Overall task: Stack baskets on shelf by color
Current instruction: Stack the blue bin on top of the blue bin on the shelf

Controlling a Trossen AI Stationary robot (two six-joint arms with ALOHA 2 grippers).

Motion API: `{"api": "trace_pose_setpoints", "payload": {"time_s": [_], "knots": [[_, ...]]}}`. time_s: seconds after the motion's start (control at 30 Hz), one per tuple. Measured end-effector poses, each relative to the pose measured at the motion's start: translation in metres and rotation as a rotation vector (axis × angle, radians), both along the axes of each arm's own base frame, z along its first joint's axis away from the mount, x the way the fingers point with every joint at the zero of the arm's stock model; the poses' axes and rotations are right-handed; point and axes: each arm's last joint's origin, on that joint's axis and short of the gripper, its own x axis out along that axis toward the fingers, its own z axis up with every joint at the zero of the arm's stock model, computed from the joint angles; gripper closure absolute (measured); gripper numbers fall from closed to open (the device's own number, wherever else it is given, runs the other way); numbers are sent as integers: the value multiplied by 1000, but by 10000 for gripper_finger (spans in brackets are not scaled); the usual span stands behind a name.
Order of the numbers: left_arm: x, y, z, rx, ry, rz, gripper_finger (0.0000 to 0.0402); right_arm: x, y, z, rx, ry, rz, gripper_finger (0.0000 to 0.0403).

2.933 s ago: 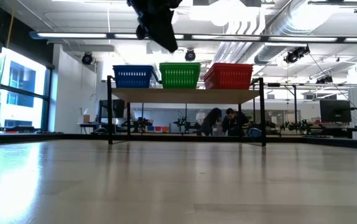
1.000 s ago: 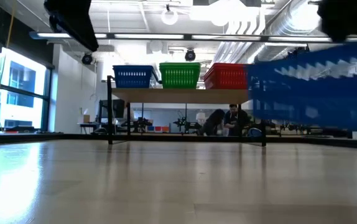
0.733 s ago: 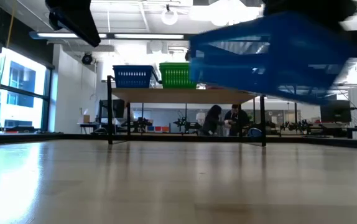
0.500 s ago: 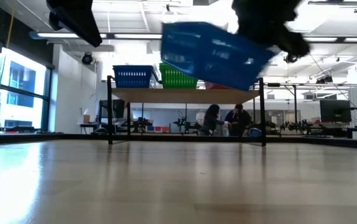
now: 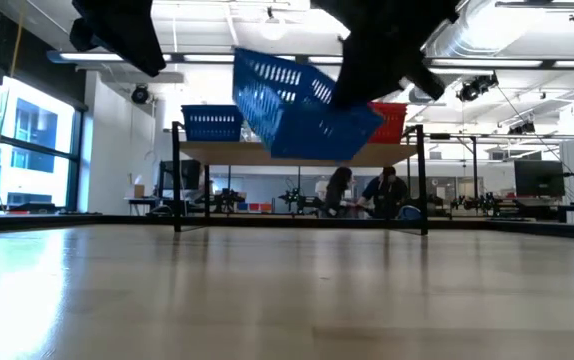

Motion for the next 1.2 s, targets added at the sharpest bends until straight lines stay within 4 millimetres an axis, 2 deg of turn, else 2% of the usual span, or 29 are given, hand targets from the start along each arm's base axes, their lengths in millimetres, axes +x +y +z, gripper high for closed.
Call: {"api": "trace_pose_setpoints", "payload": {"time_s": [0.17,0.37,0.6,0.9,1.2], "knots": [[1,4,0,-24,-23,57,270,17,-7,-11,-102,-14,12,403],[5,5,2,-99,-136,164,238,29,-23,-19,-198,-32,-52,403],[12,-2,8,-67,-256,166,242,37,-38,-16,-207,-103,-124,403],[37,-15,-11,56,-256,174,249,42,-41,-11,-217,-164,-145,403],[57,-21,-24,78,-272,175,249,42,-47,-11,-216,-158,-159,403]]}}
